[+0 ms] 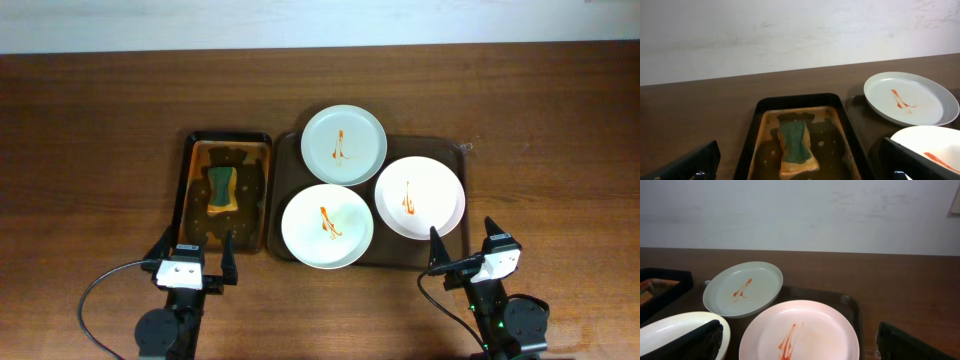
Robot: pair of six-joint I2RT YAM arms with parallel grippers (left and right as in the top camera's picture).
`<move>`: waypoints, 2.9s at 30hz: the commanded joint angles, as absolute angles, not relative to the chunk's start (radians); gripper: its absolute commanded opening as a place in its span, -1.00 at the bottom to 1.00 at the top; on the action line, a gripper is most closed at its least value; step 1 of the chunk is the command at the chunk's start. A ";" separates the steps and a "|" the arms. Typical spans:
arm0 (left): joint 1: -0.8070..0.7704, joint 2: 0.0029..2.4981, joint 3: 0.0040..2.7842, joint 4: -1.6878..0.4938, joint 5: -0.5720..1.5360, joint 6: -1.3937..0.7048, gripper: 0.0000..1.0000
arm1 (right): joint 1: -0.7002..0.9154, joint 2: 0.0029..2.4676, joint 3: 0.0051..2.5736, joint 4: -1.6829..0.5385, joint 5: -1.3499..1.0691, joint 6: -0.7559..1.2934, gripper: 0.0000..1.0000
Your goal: Clean dirty plates on tray and stack at the side
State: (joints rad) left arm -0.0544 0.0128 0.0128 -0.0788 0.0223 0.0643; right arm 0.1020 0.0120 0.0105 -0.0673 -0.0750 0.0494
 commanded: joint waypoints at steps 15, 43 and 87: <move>-0.058 0.019 0.043 -0.147 0.075 -0.083 0.99 | 0.110 0.008 0.040 -0.138 -0.074 0.086 0.97; -0.058 0.986 0.889 -0.739 0.114 -0.083 1.00 | 0.111 0.990 0.875 -0.803 -0.272 0.163 0.97; -0.056 1.826 1.140 -0.505 0.038 -0.052 0.22 | 0.347 1.626 0.875 -0.552 -0.407 0.561 -0.56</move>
